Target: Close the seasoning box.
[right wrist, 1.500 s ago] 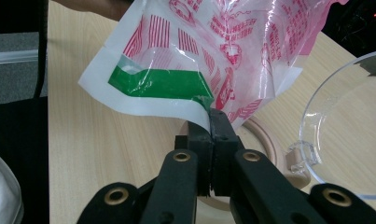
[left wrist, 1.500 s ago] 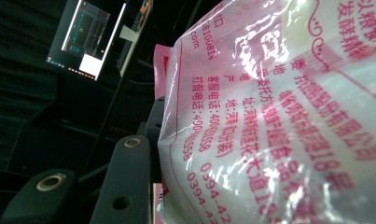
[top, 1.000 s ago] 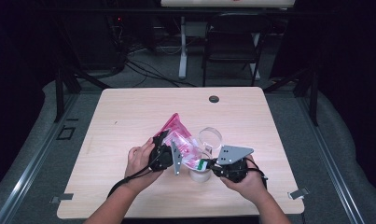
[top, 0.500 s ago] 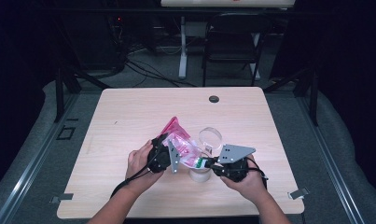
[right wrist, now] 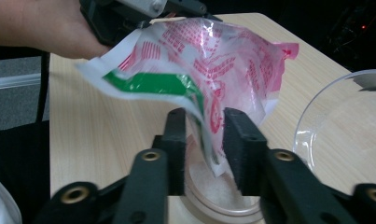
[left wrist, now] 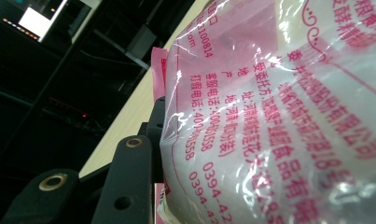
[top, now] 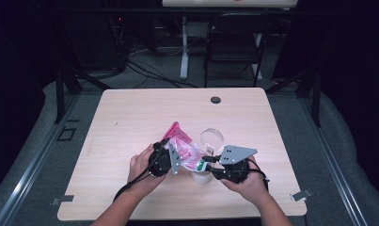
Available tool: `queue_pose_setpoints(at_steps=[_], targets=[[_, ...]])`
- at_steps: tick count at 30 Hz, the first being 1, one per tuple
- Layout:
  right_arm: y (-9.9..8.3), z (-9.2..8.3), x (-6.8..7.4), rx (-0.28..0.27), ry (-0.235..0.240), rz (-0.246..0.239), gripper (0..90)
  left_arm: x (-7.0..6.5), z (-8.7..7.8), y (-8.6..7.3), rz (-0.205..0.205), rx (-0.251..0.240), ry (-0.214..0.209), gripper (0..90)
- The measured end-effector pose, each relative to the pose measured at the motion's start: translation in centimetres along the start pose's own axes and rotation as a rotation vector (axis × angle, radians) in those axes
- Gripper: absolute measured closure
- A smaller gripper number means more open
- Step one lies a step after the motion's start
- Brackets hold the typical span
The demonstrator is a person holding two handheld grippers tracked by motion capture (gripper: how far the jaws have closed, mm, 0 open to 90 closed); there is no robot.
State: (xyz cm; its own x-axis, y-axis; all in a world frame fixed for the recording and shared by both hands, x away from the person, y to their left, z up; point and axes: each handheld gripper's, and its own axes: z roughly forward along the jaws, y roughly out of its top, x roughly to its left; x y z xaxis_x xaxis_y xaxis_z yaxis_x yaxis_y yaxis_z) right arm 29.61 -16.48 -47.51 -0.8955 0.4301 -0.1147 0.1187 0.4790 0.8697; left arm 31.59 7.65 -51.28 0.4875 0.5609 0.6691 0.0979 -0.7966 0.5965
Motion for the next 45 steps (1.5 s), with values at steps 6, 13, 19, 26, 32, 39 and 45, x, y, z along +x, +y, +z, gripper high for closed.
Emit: queue_pose_setpoints(at_steps=[6,13,19,26,32,39,45], targets=[[0.0,-0.1,-0.1,-0.011,-0.018,0.015,61.2,-0.4,0.0,-0.2,-0.014,0.009,-0.022,64.1],[0.0,-0.2,-0.2,-0.031,-0.022,0.025,57.7,-0.5,0.1,-0.4,-0.054,0.014,-0.04,64.3],[0.1,-0.4,-0.2,-0.048,-0.025,0.028,56.7,-0.4,0.0,-0.4,-0.08,0.015,-0.06,64.4],[0.2,-0.6,-0.2,-0.063,-0.031,0.026,56.1,-0.4,0.0,-0.5,-0.102,0.011,-0.076,64.4],[0.3,-0.8,-0.3,-0.074,-0.034,0.026,55.2,-0.3,0.0,-0.7,-0.115,0.012,-0.083,64.5],[0.4,-1.1,-0.4,-0.085,-0.048,0.032,53.7,0.0,0.1,-0.9,-0.166,0.012,-0.109,64.6],[0.4,-1.3,-0.4,-0.093,-0.048,0.033,53.7,0.4,0.3,-1.5,-0.249,0.019,-0.148,64.8]])
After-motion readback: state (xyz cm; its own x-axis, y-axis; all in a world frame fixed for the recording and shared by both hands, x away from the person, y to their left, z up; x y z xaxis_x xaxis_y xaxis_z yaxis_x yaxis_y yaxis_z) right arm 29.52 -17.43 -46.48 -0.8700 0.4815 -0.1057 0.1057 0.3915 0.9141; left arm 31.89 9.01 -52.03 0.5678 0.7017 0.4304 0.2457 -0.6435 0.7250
